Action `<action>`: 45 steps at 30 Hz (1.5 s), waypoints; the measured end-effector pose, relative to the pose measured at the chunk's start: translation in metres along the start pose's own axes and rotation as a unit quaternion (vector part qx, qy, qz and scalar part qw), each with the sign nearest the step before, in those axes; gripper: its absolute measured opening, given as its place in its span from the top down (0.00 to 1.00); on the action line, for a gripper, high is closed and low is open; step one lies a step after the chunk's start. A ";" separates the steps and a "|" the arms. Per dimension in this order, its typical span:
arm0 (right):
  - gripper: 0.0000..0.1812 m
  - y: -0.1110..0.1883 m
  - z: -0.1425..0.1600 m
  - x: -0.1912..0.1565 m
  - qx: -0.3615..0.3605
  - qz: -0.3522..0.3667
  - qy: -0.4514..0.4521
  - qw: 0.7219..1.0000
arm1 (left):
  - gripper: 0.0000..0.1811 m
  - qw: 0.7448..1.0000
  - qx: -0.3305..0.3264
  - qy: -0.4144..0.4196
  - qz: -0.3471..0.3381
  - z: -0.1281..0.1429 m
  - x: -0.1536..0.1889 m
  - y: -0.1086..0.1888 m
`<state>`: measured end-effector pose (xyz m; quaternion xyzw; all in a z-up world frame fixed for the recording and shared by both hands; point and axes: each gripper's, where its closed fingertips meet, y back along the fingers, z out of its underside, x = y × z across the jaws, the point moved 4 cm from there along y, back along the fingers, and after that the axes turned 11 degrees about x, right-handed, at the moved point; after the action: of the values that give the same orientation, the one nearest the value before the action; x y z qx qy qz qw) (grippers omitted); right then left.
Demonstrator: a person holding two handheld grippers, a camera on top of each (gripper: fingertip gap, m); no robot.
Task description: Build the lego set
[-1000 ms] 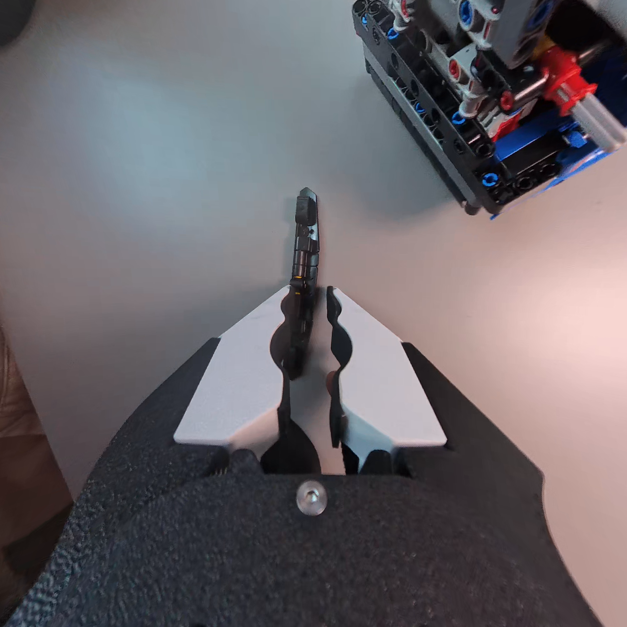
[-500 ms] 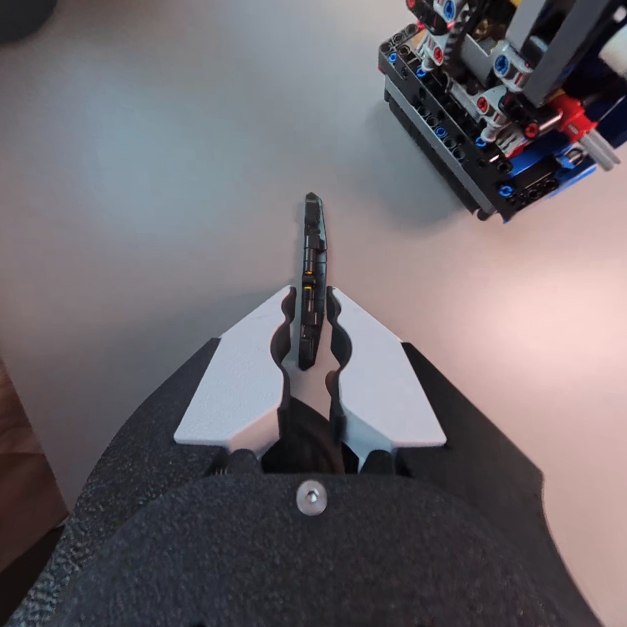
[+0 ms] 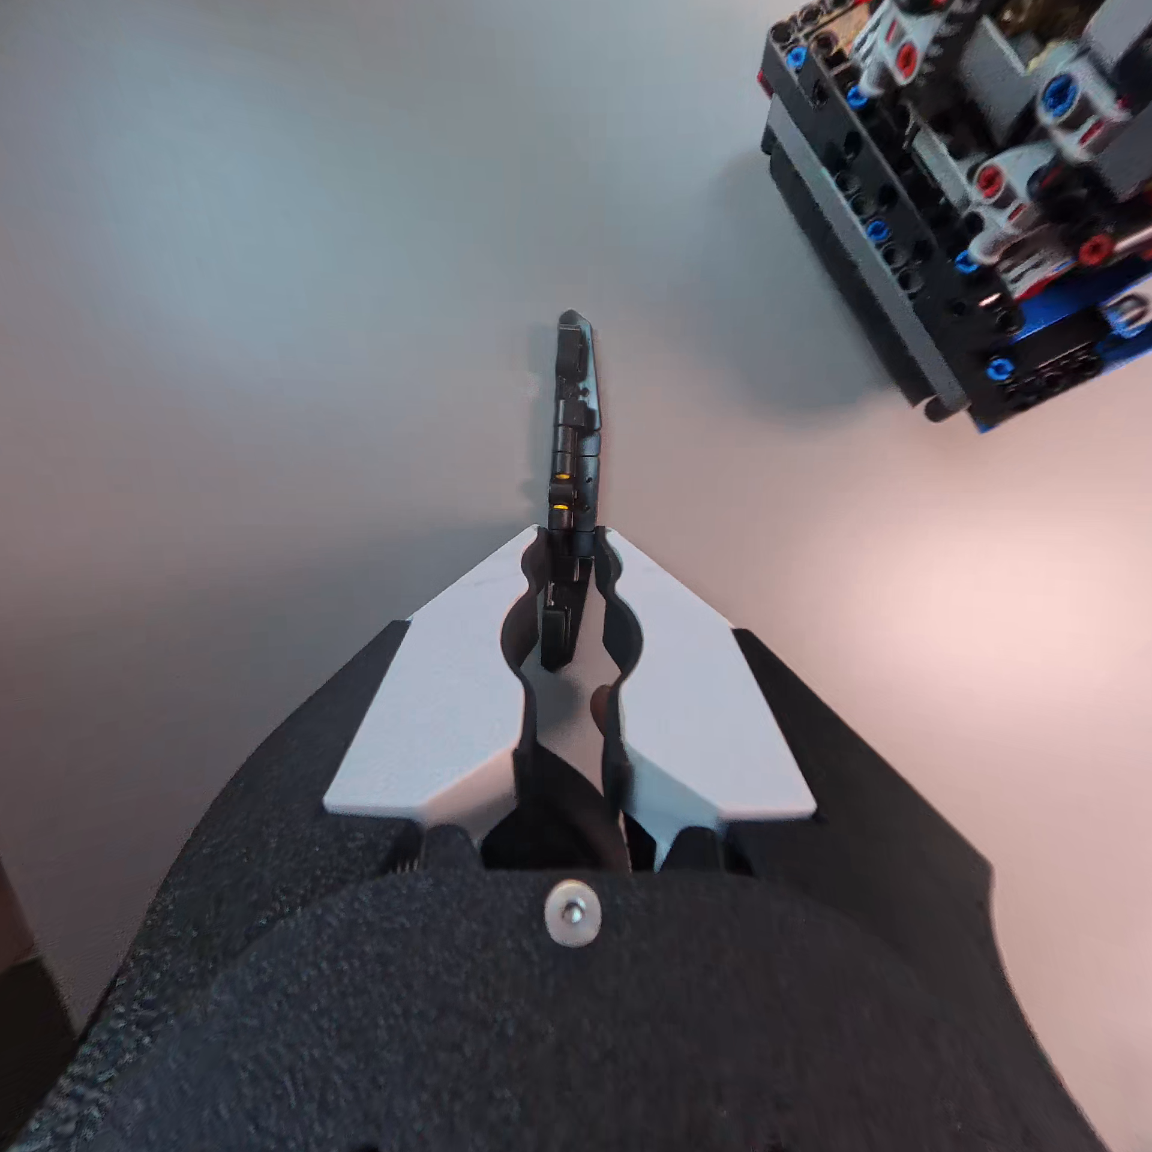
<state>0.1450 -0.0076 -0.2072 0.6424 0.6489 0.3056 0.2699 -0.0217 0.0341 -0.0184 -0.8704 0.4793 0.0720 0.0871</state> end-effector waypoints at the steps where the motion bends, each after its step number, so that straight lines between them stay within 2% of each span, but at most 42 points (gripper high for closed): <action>1: 0.93 0.001 -0.001 0.001 0.001 0.034 0.032 0.999 | 0.70 1.000 0.001 0.002 0.000 0.000 -0.001 0.000; 5: 0.93 0.003 -0.003 0.000 -0.008 0.152 0.166 0.974 | 0.70 1.000 0.003 0.003 -0.001 0.000 -0.001 0.000; 9: 0.94 0.006 0.000 0.001 -0.017 0.224 0.257 0.940 | 0.70 1.000 0.001 -0.002 0.000 -0.001 0.001 -0.001; 16: 0.93 0.004 0.004 -0.010 -0.026 0.239 0.282 0.929 | 0.70 1.000 -0.006 -0.018 0.005 -0.003 0.010 -0.005; 22: 0.93 0.005 -0.001 -0.025 -0.011 0.247 0.349 0.904 | 0.70 1.000 -0.007 -0.022 0.008 -0.003 0.012 -0.006; 24: 0.93 0.005 -0.001 -0.033 0.000 0.232 0.365 0.902 | 0.70 1.000 -0.007 -0.021 0.007 -0.003 0.012 -0.006; 31: 0.95 0.005 -0.002 -0.052 0.032 0.145 0.342 0.928 | 0.71 1.000 -0.006 -0.020 0.007 -0.003 0.011 -0.006; 34: 0.90 0.008 -0.006 -0.050 0.055 0.076 0.225 0.970 | 0.71 1.000 -0.005 -0.020 0.008 -0.003 0.012 -0.006; 36: 0.89 0.011 -0.008 -0.037 0.061 0.037 0.136 0.988 | 0.70 1.000 -0.005 -0.020 0.008 -0.003 0.012 -0.006; 38: 0.93 0.012 -0.006 -0.023 0.057 -0.002 0.079 0.995 | 0.71 1.000 -0.005 -0.021 0.009 -0.003 0.013 -0.007; 41: 0.89 0.008 0.000 -0.012 0.030 -0.065 0.018 0.997 | 0.71 1.000 -0.005 -0.021 0.010 -0.003 0.014 -0.007; 42: 0.87 0.005 0.001 -0.010 0.023 -0.076 0.011 0.997 | 0.71 1.000 -0.005 -0.021 0.010 -0.003 0.013 -0.006; 45: 0.88 0.002 -0.002 -0.012 0.017 -0.092 0.022 0.995 | 0.71 1.000 -0.004 -0.016 0.007 -0.003 0.010 -0.005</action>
<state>0.1450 -0.0192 -0.2049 0.5777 0.7159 0.2824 0.2720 -0.0120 0.0275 -0.0174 -0.8660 0.4837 0.0882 0.0911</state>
